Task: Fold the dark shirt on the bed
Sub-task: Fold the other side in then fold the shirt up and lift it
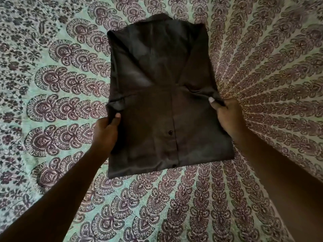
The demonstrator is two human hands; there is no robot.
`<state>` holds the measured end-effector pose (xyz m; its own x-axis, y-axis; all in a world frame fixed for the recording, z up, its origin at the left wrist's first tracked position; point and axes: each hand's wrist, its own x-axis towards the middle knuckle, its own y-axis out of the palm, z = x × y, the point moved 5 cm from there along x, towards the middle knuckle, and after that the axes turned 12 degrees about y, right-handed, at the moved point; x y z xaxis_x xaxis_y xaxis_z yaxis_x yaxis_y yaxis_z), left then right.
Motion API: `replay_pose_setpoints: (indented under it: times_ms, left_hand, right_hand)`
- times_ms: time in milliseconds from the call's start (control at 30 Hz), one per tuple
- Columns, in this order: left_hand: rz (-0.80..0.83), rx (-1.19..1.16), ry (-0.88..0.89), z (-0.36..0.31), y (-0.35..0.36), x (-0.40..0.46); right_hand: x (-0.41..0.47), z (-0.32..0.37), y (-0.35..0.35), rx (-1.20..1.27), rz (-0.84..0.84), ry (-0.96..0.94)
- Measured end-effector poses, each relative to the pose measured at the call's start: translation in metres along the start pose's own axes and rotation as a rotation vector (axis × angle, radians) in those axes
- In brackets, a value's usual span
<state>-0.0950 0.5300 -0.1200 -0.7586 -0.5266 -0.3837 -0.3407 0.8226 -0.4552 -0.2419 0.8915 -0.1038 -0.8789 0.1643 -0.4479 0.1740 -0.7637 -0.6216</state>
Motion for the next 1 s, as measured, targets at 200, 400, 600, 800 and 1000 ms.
replay_pose_setpoints:
  times_ms: [200,400,600,800,1000]
  left_hand:
    - [0.044,0.19,0.034,0.0,-0.005,-0.013]
    - [0.029,0.291,0.044,-0.003,-0.005,-0.037]
    - [-0.017,0.428,0.044,-0.002,-0.006,-0.046]
    - [-0.31,0.828,0.422,-0.052,0.008,-0.069]
    - [0.09,0.984,0.708,-0.054,0.075,-0.055]
  right_hand:
    - [-0.006,-0.014,-0.004,-0.067,0.016,0.046]
    - [-0.016,-0.013,-0.006,-0.198,0.009,-0.054]
    - [-0.023,-0.021,-0.011,-0.265,-0.039,0.004]
    - [-0.061,0.03,-0.008,-0.656,-0.462,-0.348]
    - [-0.096,0.029,0.083,-0.815,-0.08,-0.562]
